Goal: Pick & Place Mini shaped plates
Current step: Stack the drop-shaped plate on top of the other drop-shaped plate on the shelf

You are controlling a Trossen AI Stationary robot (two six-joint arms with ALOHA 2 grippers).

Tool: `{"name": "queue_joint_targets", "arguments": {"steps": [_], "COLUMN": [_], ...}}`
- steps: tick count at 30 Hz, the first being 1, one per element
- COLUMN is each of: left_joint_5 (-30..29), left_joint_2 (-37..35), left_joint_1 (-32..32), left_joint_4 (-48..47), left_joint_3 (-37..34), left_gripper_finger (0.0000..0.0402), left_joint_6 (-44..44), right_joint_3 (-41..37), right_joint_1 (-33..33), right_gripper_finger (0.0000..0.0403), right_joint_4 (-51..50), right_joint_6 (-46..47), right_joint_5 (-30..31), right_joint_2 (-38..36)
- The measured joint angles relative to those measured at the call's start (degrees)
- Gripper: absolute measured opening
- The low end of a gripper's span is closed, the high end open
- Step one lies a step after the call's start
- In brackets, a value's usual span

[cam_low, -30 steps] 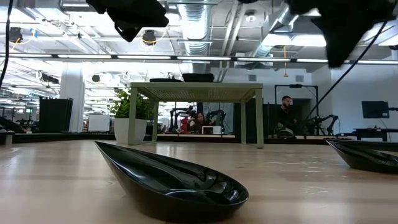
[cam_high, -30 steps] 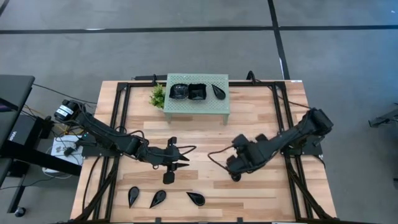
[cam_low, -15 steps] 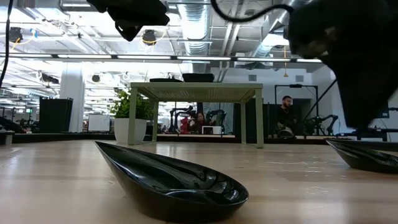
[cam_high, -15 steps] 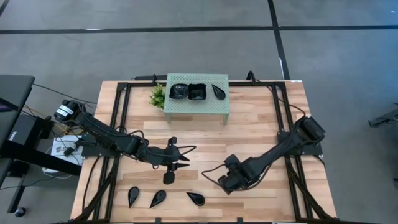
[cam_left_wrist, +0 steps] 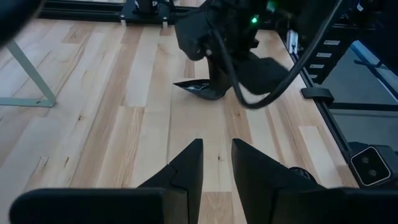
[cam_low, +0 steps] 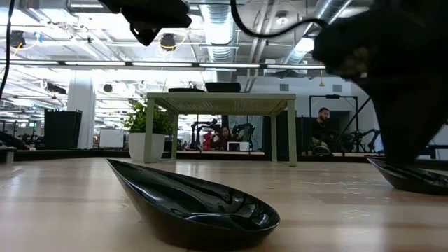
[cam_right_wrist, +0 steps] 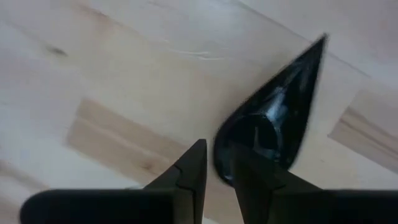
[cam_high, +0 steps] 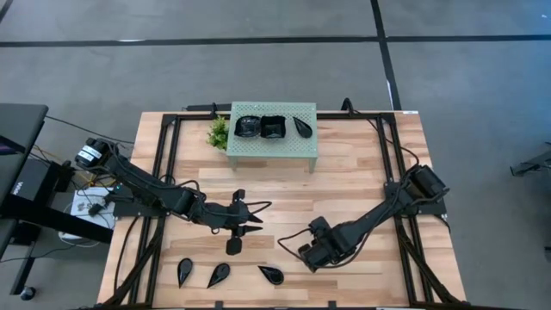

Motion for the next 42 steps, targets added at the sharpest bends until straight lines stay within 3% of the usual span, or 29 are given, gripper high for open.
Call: {"name": "queue_joint_targets", "arguments": {"steps": [17, 21, 29, 42], "left_joint_5": [-0.01, -0.01, 0.00, 0.01], "left_joint_2": [0.00, 0.00, 0.00, 0.00], "left_joint_1": [0.00, 0.00, 0.00, 0.00], "left_joint_4": [0.37, 0.45, 0.47, 0.47], "left_joint_3": [0.00, 0.00, 0.00, 0.00], "left_gripper_finger": [0.0085, 0.0085, 0.0085, 0.0085], "left_joint_6": [0.02, 0.02, 0.02, 0.25], "right_joint_3": [0.05, 1.38, 4.37, 1.39], "right_joint_1": [-0.26, 0.08, 2.15, 1.91], "right_gripper_finger": [0.0065, 0.0065, 0.0065, 0.0065], "right_joint_4": [1.52, -1.34, -17.97, -17.53], "right_joint_6": [-0.70, -2.14, -1.81, -1.22], "right_joint_5": [-0.35, -0.31, -2.20, -3.18], "right_joint_2": [2.67, 1.70, 1.57, 1.87]}}
